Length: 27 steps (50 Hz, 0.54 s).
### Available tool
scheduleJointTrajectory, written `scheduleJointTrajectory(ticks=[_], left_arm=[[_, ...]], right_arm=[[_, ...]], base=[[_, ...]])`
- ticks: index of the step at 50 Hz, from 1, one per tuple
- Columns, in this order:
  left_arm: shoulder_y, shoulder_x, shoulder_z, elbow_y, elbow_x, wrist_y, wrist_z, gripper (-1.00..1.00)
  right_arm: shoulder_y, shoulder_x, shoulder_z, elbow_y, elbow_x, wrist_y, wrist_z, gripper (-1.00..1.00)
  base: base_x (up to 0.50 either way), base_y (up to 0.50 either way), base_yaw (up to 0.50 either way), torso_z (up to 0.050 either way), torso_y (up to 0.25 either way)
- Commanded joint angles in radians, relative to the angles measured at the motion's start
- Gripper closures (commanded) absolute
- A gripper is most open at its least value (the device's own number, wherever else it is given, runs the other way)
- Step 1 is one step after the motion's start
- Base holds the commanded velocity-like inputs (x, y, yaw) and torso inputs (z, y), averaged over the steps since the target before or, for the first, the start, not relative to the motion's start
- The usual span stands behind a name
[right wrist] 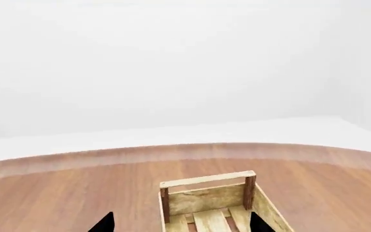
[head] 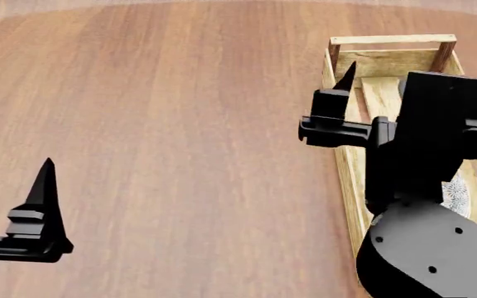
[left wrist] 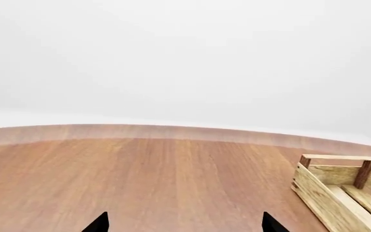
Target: Stack the right bowl on the left bowl and place them in the tray.
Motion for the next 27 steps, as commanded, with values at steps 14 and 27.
scheduleJointTrajectory(ticks=[14,27], left_arm=[[-0.001,-0.013,-0.001,0.045,0.008,0.0,-0.026,-1.0],[-0.007,-0.015,0.01,0.054,0.009,-0.007,-0.034,-1.0]], right_arm=[[-0.15,0.124,0.135,-0.346,-0.81,0.178,0.541,-1.0],[-0.214,0.141,0.191,-0.336,-0.812,0.21,0.517,-1.0]], base=[[0.0,0.0,0.0,0.0,0.0],[0.0,0.0,0.0,0.0,0.0]])
